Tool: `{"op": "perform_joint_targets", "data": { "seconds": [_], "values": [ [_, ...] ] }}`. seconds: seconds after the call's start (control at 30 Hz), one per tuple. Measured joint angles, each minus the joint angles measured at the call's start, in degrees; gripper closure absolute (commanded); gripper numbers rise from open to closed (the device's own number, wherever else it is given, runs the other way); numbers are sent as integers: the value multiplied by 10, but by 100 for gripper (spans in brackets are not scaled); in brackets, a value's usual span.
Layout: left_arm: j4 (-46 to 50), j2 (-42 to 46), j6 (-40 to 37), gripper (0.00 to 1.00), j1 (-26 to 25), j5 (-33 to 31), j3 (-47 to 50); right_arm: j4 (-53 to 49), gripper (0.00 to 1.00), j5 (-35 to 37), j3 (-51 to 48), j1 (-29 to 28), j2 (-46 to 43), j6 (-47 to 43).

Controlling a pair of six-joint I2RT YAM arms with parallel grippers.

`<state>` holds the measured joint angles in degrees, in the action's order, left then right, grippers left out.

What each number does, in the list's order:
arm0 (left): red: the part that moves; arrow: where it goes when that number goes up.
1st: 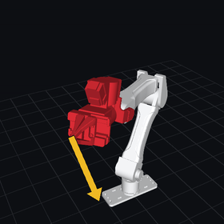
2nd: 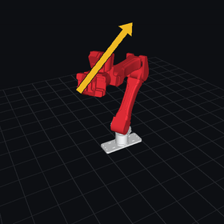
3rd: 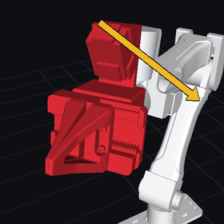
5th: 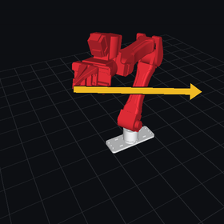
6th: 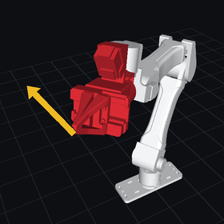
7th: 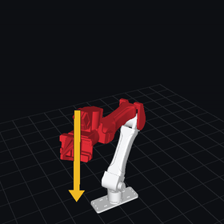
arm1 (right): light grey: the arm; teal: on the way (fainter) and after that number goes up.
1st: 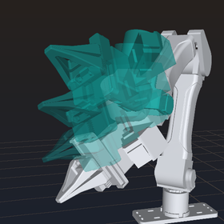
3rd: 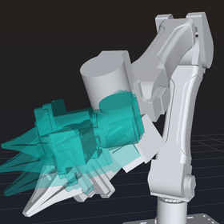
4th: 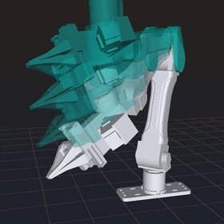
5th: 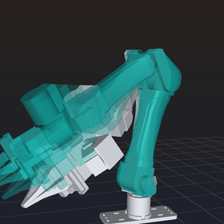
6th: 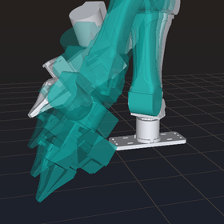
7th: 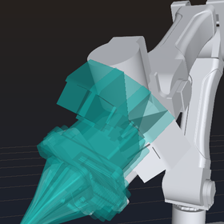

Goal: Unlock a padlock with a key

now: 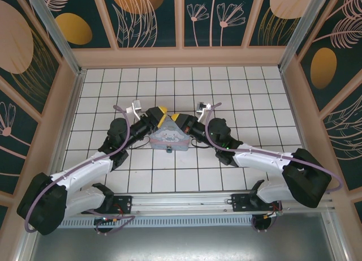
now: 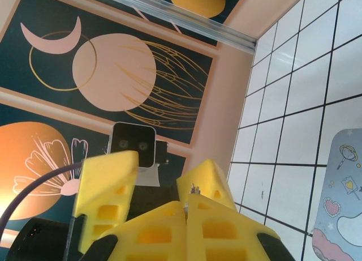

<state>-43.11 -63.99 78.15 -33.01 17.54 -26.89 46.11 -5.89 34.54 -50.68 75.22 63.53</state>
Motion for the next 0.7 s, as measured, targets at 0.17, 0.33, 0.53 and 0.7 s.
{"op": "perform_joint_targets", "data": {
  "seconds": [0.17, 0.33, 0.53, 0.7],
  "values": [
    [-3, 0, 2, 61, 0, 0, 0, 0, 100, -1, 0, -3, 12, 0],
    [-3, -5, 1, 62, 0, 0, 0, 0, 100, -2, 0, -5, 17, 0],
    [-3, -10, 1, 60, 0, 0, 0, 0, 100, -2, 0, -5, 17, 0],
    [1, -10, -1, 60, 0, -1, 0, 0, 100, -2, 0, -8, 17, 0]
  ]
}}
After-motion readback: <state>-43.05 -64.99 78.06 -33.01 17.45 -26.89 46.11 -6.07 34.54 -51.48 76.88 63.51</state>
